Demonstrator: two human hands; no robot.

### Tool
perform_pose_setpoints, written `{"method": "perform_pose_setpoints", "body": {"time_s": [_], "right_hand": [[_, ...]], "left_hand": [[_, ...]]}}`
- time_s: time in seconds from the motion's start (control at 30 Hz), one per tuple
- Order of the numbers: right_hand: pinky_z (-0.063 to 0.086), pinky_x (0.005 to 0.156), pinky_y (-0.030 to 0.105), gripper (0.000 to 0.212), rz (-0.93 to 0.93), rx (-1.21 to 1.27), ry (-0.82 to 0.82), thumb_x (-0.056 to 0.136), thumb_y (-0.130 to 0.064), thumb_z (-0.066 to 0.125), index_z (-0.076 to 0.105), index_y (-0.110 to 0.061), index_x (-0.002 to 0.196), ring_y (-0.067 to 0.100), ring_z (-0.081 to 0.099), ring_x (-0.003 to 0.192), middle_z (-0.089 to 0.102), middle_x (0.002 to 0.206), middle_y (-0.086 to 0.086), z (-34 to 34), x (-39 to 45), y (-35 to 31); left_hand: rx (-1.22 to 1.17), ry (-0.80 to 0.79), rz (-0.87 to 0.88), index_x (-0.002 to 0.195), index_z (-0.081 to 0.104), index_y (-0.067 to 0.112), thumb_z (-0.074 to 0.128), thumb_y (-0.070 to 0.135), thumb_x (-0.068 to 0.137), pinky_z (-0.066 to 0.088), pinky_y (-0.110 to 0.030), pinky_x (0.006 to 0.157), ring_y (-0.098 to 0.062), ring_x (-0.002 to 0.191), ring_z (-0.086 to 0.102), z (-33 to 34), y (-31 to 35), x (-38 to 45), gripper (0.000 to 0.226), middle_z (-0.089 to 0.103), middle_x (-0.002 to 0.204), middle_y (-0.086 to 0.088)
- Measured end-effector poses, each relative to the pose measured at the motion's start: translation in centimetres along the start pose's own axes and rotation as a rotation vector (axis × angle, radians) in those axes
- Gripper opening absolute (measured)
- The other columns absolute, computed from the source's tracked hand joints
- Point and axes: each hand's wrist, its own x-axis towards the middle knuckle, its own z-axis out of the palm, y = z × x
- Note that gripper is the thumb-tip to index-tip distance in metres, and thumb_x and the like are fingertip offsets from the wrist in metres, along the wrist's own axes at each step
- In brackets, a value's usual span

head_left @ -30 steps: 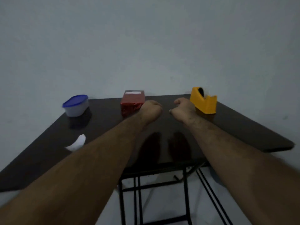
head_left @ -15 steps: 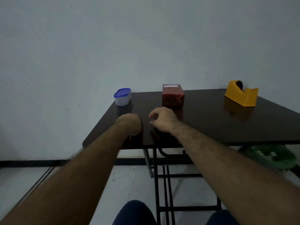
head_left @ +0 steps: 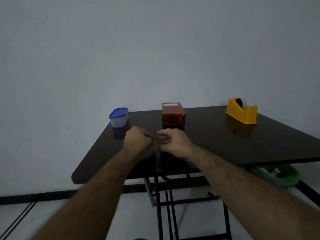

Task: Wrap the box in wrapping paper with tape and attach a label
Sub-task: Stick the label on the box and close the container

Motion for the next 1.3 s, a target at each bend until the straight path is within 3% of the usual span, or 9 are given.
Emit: {"method": "perform_pose_setpoints", "body": {"time_s": [0.1,0.2,0.3,0.4,0.53,0.63,0.8,1.03,1.3], "right_hand": [[0.064,0.089,0.035,0.035,-0.046,0.105,0.103,0.083,-0.003,0.086,0.079,-0.017,0.115,0.011,0.077,0.097,0.081,0.101,-0.002,-2.3,1.4,-0.6],[0.065,0.083,0.036,0.024,-0.051,0.167,0.244,0.083,0.000,0.086,0.082,-0.013,0.101,0.015,0.079,0.087,0.082,0.089,0.001,-5.9,3.8,-0.8],[0.065,0.080,0.031,0.020,-0.047,0.221,0.352,0.084,0.002,0.084,0.081,-0.011,0.098,0.015,0.080,0.083,0.082,0.087,0.003,-9.3,6.6,-0.6],[0.066,0.075,0.032,0.019,-0.012,0.282,0.444,0.082,-0.003,0.088,0.080,-0.008,0.099,0.019,0.080,0.081,0.081,0.084,0.005,-12.8,10.9,0.7],[0.065,0.074,0.031,0.018,0.012,0.384,0.496,0.082,-0.002,0.087,0.079,-0.007,0.098,0.022,0.080,0.083,0.081,0.084,0.008,-17.2,15.4,1.3],[0.066,0.078,0.032,0.016,0.031,0.395,0.497,0.085,-0.003,0.085,0.078,-0.008,0.099,0.020,0.080,0.085,0.081,0.086,0.007,-19.9,17.2,0.5],[0.063,0.087,0.032,0.029,0.070,0.469,0.376,0.093,0.006,0.073,0.075,-0.006,0.119,0.022,0.078,0.101,0.081,0.103,0.008,-24.6,19.7,-3.4],[0.063,0.087,0.034,0.033,0.031,0.473,0.443,0.082,0.006,0.083,0.077,-0.001,0.114,0.029,0.078,0.099,0.081,0.101,0.013,-30.8,20.6,-12.7],[0.060,0.079,0.031,0.010,0.042,0.399,0.643,0.092,-0.006,0.078,0.083,-0.008,0.099,0.027,0.076,0.091,0.081,0.095,0.012,-37.1,17.6,-19.8]], "left_hand": [[-0.519,0.025,-0.030,0.082,0.081,0.007,0.075,-0.010,0.078,0.063,-0.030,0.066,-0.023,0.079,0.077,1.4,3.0,0.8,0.019,0.078,0.080,-0.012],[-0.797,-0.028,-0.003,0.088,0.078,-0.005,0.065,-0.017,0.076,0.066,-0.040,0.081,-0.031,0.088,0.077,2.9,6.2,3.5,0.021,0.077,0.090,-0.024],[-0.943,-0.156,0.100,0.095,0.078,-0.007,0.063,-0.012,0.083,0.063,-0.039,0.089,-0.029,0.097,0.077,3.8,8.8,6.9,0.020,0.078,0.099,-0.021],[-0.845,-0.104,0.214,0.096,0.081,0.004,0.069,-0.010,0.086,0.064,-0.042,0.084,-0.028,0.086,0.077,5.0,11.2,12.4,0.021,0.079,0.091,-0.018],[-0.774,-0.116,0.275,0.113,0.078,0.010,0.074,-0.006,0.086,0.064,-0.048,0.087,-0.038,0.094,0.077,5.3,15.1,19.0,0.031,0.079,0.093,-0.015],[-0.758,-0.229,0.269,0.097,0.082,0.003,0.075,-0.006,0.088,0.064,-0.046,0.089,-0.035,0.094,0.078,4.1,18.4,21.4,0.015,0.079,0.090,-0.019],[-0.680,-0.224,0.263,0.085,0.082,0.002,0.078,-0.002,0.086,0.065,-0.035,0.078,-0.030,0.085,0.079,0.4,23.8,24.9,0.007,0.079,0.082,-0.016],[-0.761,-0.339,0.275,0.085,0.082,0.004,0.073,-0.006,0.087,0.063,-0.035,0.076,-0.032,0.082,0.077,-6.4,31.3,25.6,0.014,0.078,0.083,-0.019],[-0.825,-0.575,0.384,0.101,0.083,0.005,0.075,-0.008,0.087,0.062,-0.034,0.086,-0.029,0.095,0.078,-10.9,40.5,23.1,0.021,0.080,0.096,-0.015]]}}
